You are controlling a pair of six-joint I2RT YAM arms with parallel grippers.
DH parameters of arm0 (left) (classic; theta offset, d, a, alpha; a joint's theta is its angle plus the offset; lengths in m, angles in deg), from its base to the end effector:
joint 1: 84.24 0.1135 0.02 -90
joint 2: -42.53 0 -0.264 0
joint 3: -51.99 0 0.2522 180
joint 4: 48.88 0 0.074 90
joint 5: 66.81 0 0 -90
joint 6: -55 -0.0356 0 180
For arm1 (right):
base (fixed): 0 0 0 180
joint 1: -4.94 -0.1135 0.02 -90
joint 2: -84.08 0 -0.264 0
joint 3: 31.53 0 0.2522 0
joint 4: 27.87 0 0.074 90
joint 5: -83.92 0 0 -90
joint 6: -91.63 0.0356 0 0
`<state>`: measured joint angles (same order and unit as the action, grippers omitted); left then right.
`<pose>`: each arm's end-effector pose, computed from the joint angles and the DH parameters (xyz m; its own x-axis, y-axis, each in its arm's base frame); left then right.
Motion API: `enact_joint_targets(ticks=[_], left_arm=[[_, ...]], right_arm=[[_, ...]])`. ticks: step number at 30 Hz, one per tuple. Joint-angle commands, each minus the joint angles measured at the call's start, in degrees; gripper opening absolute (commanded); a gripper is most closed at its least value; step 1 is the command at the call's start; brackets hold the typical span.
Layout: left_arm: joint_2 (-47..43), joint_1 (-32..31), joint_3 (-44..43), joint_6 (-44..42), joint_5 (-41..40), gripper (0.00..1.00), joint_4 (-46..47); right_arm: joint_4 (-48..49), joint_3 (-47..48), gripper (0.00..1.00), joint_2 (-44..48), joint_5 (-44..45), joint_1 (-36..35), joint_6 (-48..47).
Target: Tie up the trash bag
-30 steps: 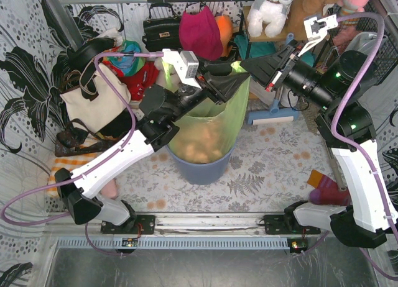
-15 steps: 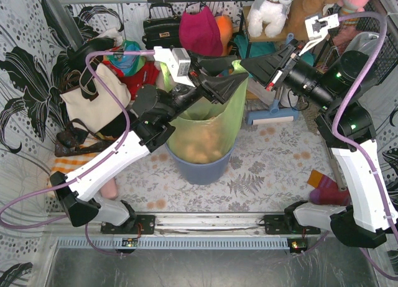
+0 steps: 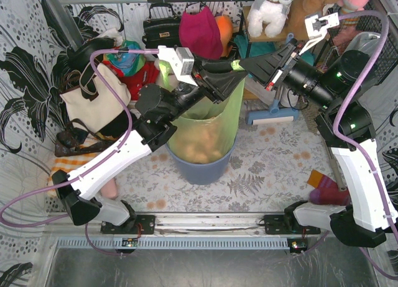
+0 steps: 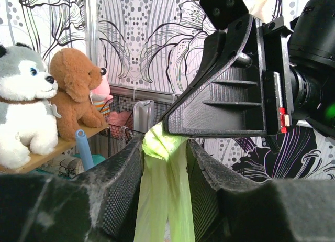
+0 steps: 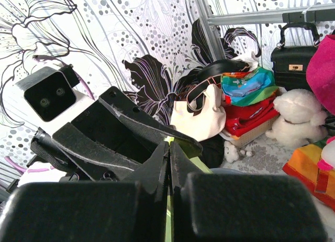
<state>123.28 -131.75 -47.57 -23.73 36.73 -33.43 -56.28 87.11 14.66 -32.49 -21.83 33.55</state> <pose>0.2006 -0.2313 0.5165 0.2073 -0.5076 -0.8363 0.9056 0.4230 -0.0323 0.1633 0.1001 0.5892 -0.1403 0.4596 -0.8770 -0.8252 0.4352 0.3601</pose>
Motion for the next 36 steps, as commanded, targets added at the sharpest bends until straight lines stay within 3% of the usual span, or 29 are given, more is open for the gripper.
enact_joint_targets(ticks=[1,9,19,24,29,36], left_arm=[[0.5,0.3,-2.5,0.2,-0.7,0.45,0.7],[0.6,0.3,-2.6,0.3,-1.2,0.35,0.0],[0.4,0.3,-3.1,0.2,-1.7,0.02,-1.4],[-1.0,0.3,-2.3,0.6,-1.7,0.00,-1.9],[-3.5,0.3,1.4,1.3,2.6,0.00,0.3],[-7.7,0.4,9.7,0.1,7.6,0.00,6.3]], right_arm=[[3.4,2.0,0.00,0.2,-1.2,-0.1,0.7],[3.9,1.3,0.00,0.5,-1.3,-0.2,1.1],[3.8,1.3,0.00,0.5,-1.3,-0.2,1.1],[4.0,0.9,0.00,0.8,-0.7,-0.2,1.2],[5.3,1.0,0.21,0.4,-0.4,-0.2,1.6],[7.8,2.8,0.21,-3.0,-5.4,-0.3,3.7]])
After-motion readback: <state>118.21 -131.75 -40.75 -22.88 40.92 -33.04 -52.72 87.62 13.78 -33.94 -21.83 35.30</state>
